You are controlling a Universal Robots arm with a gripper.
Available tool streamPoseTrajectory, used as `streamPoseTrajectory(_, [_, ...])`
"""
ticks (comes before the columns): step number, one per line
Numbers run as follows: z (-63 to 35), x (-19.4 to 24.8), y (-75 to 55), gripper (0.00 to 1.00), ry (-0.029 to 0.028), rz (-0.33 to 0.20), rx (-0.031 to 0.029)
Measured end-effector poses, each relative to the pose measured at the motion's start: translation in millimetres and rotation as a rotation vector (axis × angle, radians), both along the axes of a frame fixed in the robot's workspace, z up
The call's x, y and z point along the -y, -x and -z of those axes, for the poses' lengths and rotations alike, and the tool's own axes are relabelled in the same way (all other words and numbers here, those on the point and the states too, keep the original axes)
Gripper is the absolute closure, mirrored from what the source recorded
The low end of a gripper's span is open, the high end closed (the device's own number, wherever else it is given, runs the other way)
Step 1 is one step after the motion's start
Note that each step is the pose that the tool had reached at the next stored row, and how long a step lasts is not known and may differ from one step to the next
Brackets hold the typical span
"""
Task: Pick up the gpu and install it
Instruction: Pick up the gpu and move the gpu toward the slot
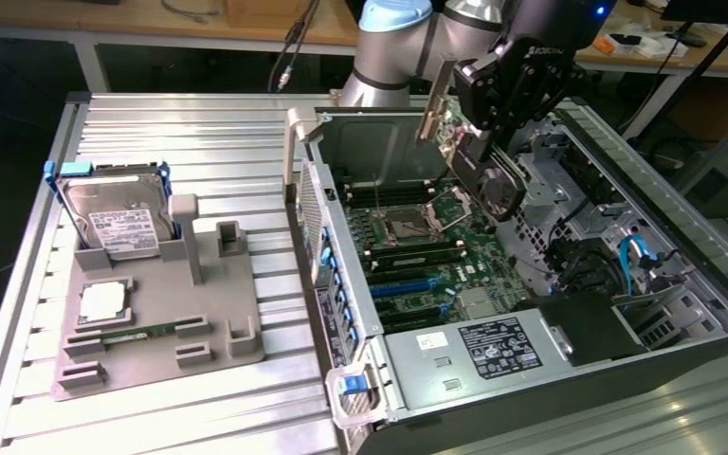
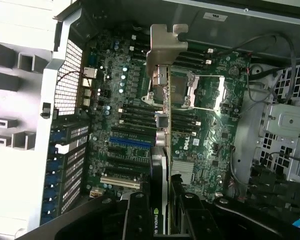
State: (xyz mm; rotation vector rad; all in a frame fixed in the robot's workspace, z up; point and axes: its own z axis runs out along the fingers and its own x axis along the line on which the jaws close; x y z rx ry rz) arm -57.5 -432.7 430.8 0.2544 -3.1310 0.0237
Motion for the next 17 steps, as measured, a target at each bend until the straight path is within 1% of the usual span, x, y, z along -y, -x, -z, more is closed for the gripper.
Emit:
streamPoseTrajectory(5, [1.3,-0.2,0.2,0.73,0.0003,-0.005,0.0])
streamPoseTrajectory(7, [2.4,-0.2,0.2,0.73,0.0003,-0.042,-0.0003])
streamPoseTrajectory(9, [3.6,-0.2,0.2,0.73,0.0003,-0.092,-0.0014])
streamPoseTrajectory(17, [5.8,-0.2,0.2,0.73,0.0001,-0.227,-0.0073])
